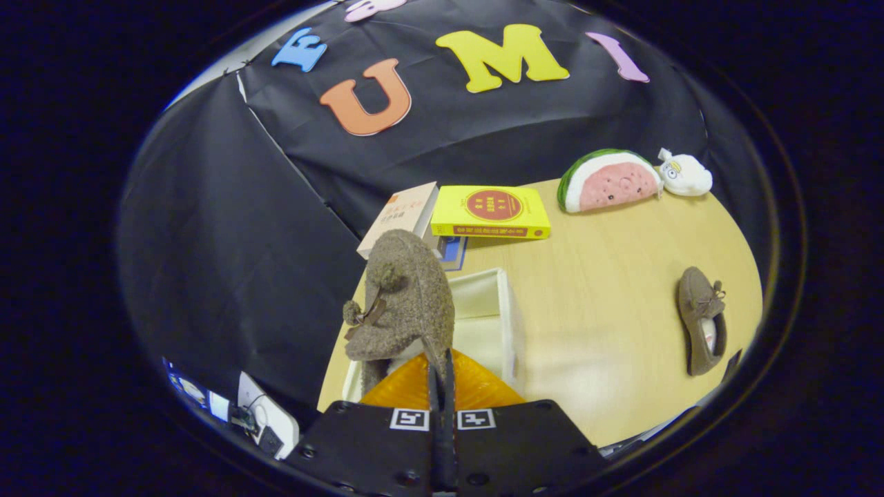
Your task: Open the storage box then place both shoes into the box .Put the left shoe in first, then the right shoe, with the right side of both shoes facing outward in a uniform manner.
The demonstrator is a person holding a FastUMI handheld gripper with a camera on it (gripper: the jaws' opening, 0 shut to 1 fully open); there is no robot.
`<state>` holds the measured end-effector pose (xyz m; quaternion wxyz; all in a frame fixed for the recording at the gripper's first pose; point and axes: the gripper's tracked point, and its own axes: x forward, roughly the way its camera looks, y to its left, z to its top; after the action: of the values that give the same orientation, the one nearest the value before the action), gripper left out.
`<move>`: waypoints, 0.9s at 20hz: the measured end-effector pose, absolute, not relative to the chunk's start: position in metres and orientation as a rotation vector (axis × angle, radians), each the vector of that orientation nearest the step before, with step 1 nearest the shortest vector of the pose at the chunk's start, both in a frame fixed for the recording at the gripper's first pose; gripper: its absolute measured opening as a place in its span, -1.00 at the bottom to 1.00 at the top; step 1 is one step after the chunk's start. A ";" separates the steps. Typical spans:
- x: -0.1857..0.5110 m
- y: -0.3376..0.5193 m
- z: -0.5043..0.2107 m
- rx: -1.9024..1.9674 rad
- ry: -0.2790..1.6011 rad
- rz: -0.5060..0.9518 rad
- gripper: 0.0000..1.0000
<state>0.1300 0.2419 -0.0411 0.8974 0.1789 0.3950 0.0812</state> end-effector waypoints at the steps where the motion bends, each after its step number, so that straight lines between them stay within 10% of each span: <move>1: 0.133 0.250 -0.050 0.372 0.821 0.151 -0.99; 18: 0.143 0.324 -0.184 0.181 1.171 0.008 -0.98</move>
<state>0.1433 0.3241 -0.1836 0.8297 0.0851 0.5517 0.0036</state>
